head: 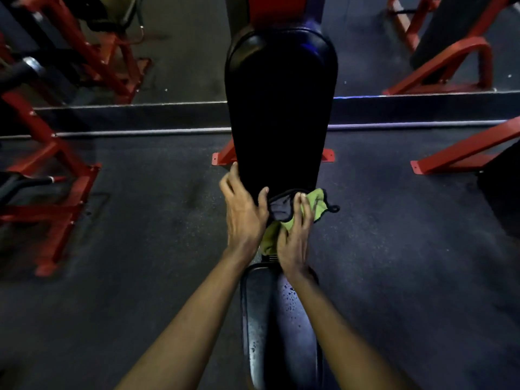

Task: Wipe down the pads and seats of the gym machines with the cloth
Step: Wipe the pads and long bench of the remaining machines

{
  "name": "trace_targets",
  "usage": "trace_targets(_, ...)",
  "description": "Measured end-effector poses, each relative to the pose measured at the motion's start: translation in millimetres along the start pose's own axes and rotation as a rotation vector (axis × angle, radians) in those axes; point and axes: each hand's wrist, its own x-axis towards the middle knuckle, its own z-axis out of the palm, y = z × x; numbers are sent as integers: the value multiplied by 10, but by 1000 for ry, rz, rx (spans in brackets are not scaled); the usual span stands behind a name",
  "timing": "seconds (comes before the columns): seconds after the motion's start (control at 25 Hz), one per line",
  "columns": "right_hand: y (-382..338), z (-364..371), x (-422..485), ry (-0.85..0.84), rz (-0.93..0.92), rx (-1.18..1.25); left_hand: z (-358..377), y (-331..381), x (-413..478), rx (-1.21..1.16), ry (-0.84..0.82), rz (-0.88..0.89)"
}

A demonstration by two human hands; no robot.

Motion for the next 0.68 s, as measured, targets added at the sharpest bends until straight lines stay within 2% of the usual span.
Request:
trace_targets(0.08, -132, 37, 41, 93, 63, 111, -110, 35, 84, 159, 12, 248)
trace_targets(0.16, -191, -21, 129, 199, 111, 210, -240, 76, 289, 382, -76, 517)
trace_targets(0.24, -270, -72, 280, 307, 200, 292, -394, 142, 482, 555, -193, 633)
trace_targets(0.32, -410, -118, 475, 381, 242, 300, -488, 197, 599, 663, -268, 667)
trace_targets(0.44, -603, -186, 764, 421, 209, 245, -467, 242, 581, 699, -279, 650)
trace_targets(0.56, -526, -219, 815, 358, 122, 181, -442, 268, 556, 718, -264, 627)
trace_targets(0.68, -256, -215, 611, 234, 139, 150, -492, 305, 564, 771, -273, 643)
